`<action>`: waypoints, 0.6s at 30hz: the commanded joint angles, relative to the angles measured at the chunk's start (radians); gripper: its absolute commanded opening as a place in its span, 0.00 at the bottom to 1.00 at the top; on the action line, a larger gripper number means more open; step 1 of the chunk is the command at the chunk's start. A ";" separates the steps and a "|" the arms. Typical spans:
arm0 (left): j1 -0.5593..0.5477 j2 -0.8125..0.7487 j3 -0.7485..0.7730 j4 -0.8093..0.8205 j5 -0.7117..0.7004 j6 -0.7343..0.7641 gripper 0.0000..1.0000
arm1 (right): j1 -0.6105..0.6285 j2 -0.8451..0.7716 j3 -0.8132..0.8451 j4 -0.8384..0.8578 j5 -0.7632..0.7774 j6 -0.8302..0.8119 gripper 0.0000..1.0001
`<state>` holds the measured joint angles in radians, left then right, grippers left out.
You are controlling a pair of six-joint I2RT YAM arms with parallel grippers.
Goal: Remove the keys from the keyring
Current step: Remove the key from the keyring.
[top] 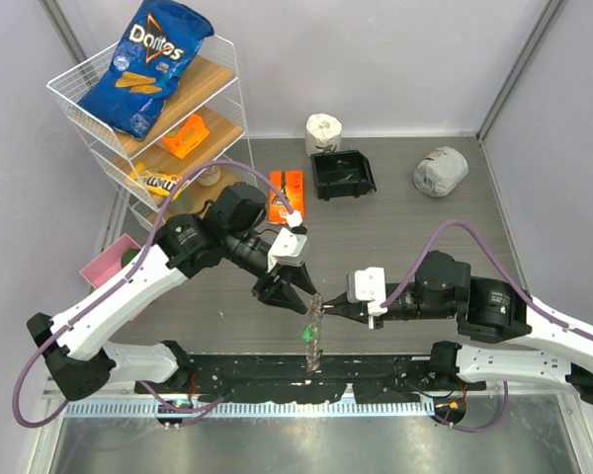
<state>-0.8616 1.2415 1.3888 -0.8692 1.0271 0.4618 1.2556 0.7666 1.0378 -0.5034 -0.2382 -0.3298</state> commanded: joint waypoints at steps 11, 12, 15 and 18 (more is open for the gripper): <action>0.003 -0.145 -0.105 0.199 0.074 -0.123 0.46 | -0.002 0.013 0.068 0.062 0.011 -0.003 0.05; 0.003 -0.149 -0.114 0.214 0.062 -0.130 0.47 | -0.002 0.014 0.068 0.060 0.010 -0.002 0.05; 0.003 -0.152 -0.134 0.262 0.036 -0.153 0.51 | -0.002 0.023 0.076 0.062 0.005 -0.002 0.05; 0.003 -0.142 -0.131 0.279 0.030 -0.164 0.52 | -0.004 0.028 0.079 0.062 0.002 0.000 0.05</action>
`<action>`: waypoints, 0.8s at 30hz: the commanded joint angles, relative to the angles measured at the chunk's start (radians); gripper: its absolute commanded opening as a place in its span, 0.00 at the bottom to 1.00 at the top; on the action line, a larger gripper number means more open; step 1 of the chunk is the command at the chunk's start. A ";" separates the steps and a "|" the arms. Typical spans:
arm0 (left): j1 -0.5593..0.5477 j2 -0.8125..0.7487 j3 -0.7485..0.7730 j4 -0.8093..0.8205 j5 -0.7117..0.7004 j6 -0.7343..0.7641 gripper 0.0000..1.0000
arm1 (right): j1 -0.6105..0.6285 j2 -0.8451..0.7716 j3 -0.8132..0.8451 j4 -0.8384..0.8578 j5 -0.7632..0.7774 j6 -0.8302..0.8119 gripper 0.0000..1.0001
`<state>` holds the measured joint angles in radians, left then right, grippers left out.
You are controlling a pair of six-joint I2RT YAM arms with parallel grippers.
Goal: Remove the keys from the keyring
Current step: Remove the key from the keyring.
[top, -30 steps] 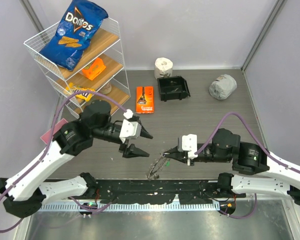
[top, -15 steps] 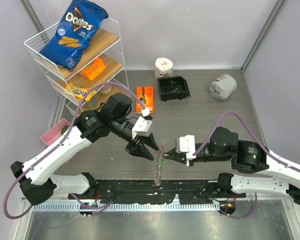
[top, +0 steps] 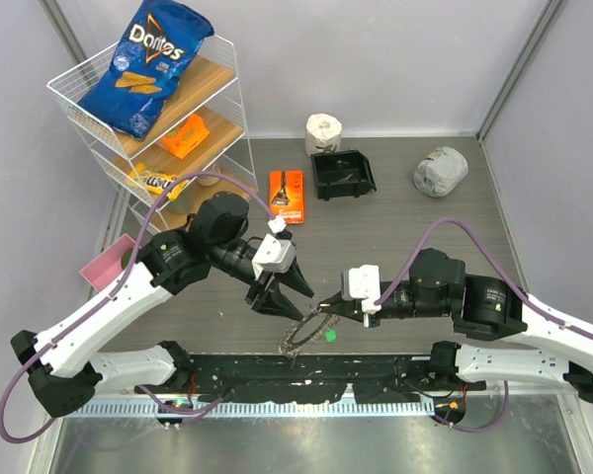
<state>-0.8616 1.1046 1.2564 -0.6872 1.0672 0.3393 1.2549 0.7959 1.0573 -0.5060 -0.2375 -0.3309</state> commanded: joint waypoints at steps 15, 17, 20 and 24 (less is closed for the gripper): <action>-0.047 0.061 0.035 0.020 -0.064 -0.011 0.41 | -0.005 0.006 0.072 0.061 0.010 0.012 0.05; -0.053 0.064 0.038 0.014 -0.078 -0.006 0.31 | -0.006 0.006 0.070 0.060 0.012 0.018 0.05; -0.054 0.058 0.035 0.012 -0.101 0.003 0.12 | -0.006 0.011 0.076 0.052 0.018 0.027 0.05; -0.054 0.047 0.029 0.009 -0.118 0.013 0.00 | -0.008 0.019 0.090 0.032 0.043 0.067 0.05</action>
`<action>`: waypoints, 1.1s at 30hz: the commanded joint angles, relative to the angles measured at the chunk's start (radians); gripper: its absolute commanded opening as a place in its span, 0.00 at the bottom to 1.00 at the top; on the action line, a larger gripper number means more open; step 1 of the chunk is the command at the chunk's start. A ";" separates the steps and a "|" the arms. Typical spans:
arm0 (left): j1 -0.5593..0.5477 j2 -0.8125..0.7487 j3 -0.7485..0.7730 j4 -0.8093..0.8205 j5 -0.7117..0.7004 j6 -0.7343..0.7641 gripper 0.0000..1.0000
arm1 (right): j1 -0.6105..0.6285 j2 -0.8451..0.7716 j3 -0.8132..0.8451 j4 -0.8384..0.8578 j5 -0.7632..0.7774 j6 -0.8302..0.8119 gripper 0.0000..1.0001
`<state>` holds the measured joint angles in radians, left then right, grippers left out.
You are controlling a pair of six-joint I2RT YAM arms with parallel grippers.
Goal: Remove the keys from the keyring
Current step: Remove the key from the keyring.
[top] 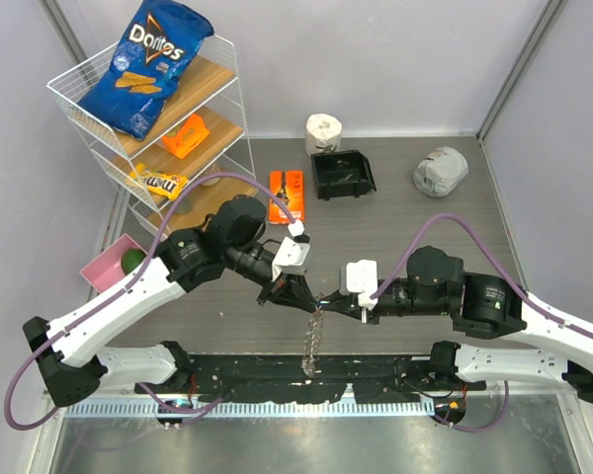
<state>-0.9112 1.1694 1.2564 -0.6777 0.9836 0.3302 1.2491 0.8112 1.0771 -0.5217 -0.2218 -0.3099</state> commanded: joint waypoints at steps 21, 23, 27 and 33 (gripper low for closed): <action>-0.147 -0.183 -0.109 0.079 -0.460 0.084 0.00 | -0.244 0.120 0.132 -0.158 -0.048 0.591 0.05; -0.153 -0.197 -0.124 0.095 -0.490 0.081 0.00 | -0.257 0.120 0.121 -0.152 -0.074 0.606 0.05; -0.163 -0.240 -0.169 0.159 -0.530 0.060 0.00 | -0.264 0.120 0.100 -0.139 -0.094 0.632 0.05; -0.163 -0.238 -0.212 0.224 -0.562 0.026 0.15 | -0.266 0.126 0.089 -0.116 -0.137 0.606 0.05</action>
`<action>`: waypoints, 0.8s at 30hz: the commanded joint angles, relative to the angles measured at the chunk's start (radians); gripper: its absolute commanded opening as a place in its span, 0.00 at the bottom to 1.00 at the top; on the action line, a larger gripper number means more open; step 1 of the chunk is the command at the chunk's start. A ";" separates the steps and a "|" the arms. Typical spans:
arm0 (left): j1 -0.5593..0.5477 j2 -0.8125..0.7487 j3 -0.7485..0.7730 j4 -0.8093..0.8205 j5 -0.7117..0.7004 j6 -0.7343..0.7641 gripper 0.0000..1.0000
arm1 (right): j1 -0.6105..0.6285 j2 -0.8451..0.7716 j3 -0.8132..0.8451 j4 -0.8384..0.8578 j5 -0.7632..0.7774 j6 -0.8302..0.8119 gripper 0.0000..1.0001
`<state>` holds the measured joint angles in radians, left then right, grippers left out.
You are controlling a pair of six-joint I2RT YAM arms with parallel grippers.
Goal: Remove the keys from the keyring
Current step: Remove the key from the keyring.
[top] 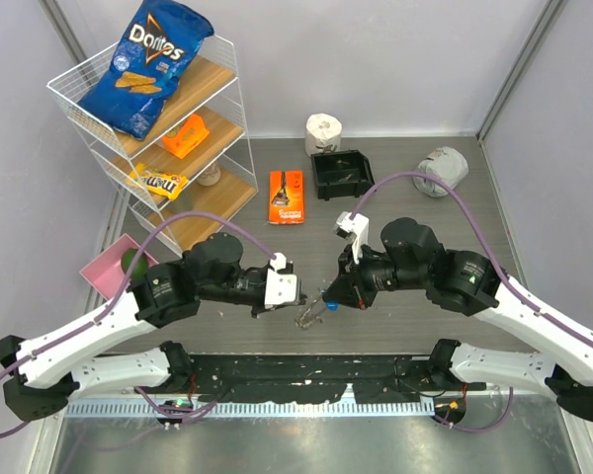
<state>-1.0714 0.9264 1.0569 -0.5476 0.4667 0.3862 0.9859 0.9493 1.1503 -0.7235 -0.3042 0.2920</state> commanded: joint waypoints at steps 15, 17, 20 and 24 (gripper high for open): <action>0.110 0.107 0.107 0.034 0.265 -0.061 0.51 | -0.003 -0.017 0.057 0.076 -0.174 -0.108 0.05; 0.110 0.146 0.150 -0.023 0.334 -0.040 0.51 | -0.003 -0.012 0.068 0.070 -0.179 -0.116 0.05; 0.110 0.201 0.207 -0.101 0.436 -0.015 0.50 | -0.003 -0.004 0.081 0.059 -0.182 -0.125 0.05; 0.110 0.246 0.238 -0.167 0.487 0.013 0.45 | -0.003 0.002 0.094 0.053 -0.182 -0.137 0.05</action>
<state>-0.9657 1.1484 1.2499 -0.6235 0.8345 0.3580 0.9852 0.9501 1.1809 -0.7151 -0.4591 0.1814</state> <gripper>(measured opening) 0.466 0.091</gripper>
